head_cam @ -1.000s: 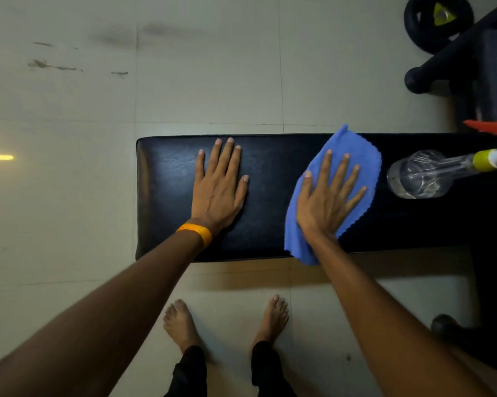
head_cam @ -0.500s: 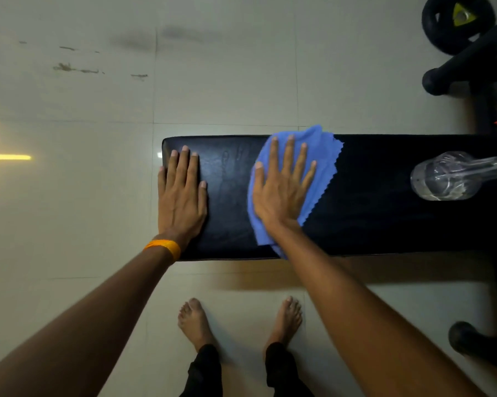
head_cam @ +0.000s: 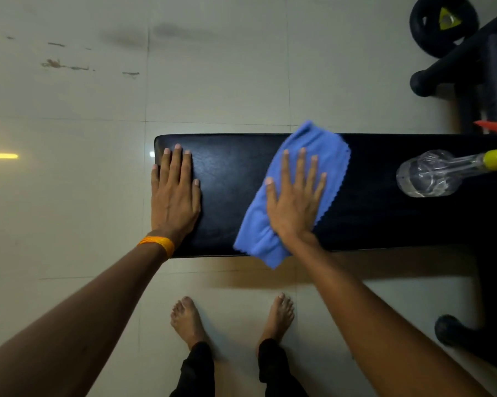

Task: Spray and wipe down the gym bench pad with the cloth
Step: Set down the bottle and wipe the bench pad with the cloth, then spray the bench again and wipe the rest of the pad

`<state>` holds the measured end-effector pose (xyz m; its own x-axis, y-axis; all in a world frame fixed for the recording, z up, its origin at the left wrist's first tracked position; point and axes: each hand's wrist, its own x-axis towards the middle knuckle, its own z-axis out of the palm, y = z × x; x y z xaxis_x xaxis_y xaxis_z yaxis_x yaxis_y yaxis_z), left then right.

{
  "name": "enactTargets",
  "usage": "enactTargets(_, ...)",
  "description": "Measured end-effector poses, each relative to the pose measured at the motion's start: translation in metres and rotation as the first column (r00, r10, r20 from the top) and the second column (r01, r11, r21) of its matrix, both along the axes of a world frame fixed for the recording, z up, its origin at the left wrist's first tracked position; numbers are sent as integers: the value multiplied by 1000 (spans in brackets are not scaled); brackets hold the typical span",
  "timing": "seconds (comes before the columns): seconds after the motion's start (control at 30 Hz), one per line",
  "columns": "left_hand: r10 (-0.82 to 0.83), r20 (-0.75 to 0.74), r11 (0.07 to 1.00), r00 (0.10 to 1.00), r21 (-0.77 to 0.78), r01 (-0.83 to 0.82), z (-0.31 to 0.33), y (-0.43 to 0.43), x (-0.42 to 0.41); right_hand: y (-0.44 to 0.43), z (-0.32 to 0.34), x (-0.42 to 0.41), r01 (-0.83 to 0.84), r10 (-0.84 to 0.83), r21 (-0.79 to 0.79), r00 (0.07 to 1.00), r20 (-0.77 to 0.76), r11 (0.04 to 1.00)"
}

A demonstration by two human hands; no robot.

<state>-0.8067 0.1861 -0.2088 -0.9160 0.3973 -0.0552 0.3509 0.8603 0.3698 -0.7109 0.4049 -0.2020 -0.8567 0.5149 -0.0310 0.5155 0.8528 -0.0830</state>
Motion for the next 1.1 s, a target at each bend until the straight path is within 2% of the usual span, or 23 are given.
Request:
enactTargets(0.03,1,-2,1000,1000,-4,-1,1,1,0,-11,0,6,-154,154,-16,987,32,988)
enactTargets(0.1,3,-7,1000,1000,-18,-4,4,3,0,-3,1,21,-452,455,-63,888,57,890)
enactTargets(0.17,-6,-6,999,1000,-39,6,8,5,0,36,0,33,-574,578,-72,814,57,816)
enactTargets(0.23,-49,-19,997,999,-52,48,12,12,2,80,0,48,-488,491,-59,869,56,871)
enactTargets(0.3,-76,-22,996,997,-56,75,16,24,6,105,2,64,-245,247,-36,967,60,969)
enactTargets(0.33,-83,-18,995,996,-50,82,18,31,10,106,2,70,-149,148,8,987,66,989)
enactTargets(0.37,-91,-12,995,996,-42,91,20,38,14,104,1,73,-120,117,41,990,77,992)
enactTargets(0.4,-106,-5,994,994,-31,105,22,47,20,105,0,77,-167,162,49,983,80,985)
enactTargets(0.47,-151,9,988,988,-14,151,25,66,31,124,4,81,-368,367,-4,926,90,930)
enactTargets(0.53,-211,24,977,977,-11,212,27,84,43,154,8,83,-418,419,-35,903,93,908)
enactTargets(0.63,-268,38,963,963,0,268,32,116,63,166,10,87,-195,195,-7,976,96,981)
enactTargets(0.77,-259,69,966,964,44,256,40,157,90,155,15,86,-227,233,-102,971,53,969)
enactTargets(0.87,-288,102,957,952,59,283,48,189,101,166,31,96,-218,189,-285,974,-127,933)
enactTargets(0.97,-320,139,947,937,52,316,58,222,107,185,58,118,-162,44,-341,943,-330,926)
enactTargets(1.1,-346,175,938,922,79,337,68,264,112,219,91,135,55,-193,-356,910,-367,933)
